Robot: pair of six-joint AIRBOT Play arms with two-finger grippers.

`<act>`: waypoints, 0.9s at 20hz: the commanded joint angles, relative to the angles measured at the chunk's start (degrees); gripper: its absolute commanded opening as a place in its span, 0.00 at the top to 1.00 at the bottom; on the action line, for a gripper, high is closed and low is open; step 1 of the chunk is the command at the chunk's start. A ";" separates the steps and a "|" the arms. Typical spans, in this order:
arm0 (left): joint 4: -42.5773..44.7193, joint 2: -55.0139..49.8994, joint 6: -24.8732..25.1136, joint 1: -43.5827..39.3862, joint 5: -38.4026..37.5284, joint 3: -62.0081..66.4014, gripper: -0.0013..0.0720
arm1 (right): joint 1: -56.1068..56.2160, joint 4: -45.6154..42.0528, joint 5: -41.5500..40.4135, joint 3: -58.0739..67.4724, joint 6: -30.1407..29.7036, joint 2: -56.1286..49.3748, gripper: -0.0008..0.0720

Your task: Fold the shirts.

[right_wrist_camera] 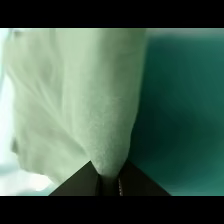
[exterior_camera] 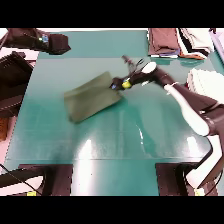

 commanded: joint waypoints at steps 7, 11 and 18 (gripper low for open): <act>-0.17 -0.02 1.25 -8.00 5.90 0.00 0.95 | -37.24 -12.07 8.35 2.62 2.43 15.91 0.96; -0.20 -0.02 -0.22 -8.02 5.79 0.00 0.95 | -49.33 -9.38 5.75 2.64 2.25 16.48 0.96; -0.17 -0.02 -1.75 -8.02 5.70 0.00 0.95 | -53.24 -9.42 -4.85 5.20 2.19 15.96 0.96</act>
